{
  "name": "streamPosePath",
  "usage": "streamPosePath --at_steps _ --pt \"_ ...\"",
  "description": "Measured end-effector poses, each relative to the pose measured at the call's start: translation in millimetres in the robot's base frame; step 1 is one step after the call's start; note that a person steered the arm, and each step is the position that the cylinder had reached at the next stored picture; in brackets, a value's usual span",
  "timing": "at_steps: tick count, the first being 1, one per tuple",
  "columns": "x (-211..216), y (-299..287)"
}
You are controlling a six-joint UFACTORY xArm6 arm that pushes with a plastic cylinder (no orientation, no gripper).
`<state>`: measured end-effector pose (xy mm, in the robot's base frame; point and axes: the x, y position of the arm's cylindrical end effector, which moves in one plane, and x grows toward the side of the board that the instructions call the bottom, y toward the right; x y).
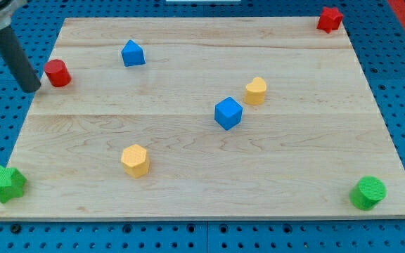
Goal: Move the red circle a bit up
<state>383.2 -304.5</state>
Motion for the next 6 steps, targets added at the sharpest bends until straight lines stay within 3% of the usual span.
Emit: streamPosePath --at_steps 2,3,4,6 --pt "30 3" --pt "27 34" --pt "17 35" --pt "-49 18"
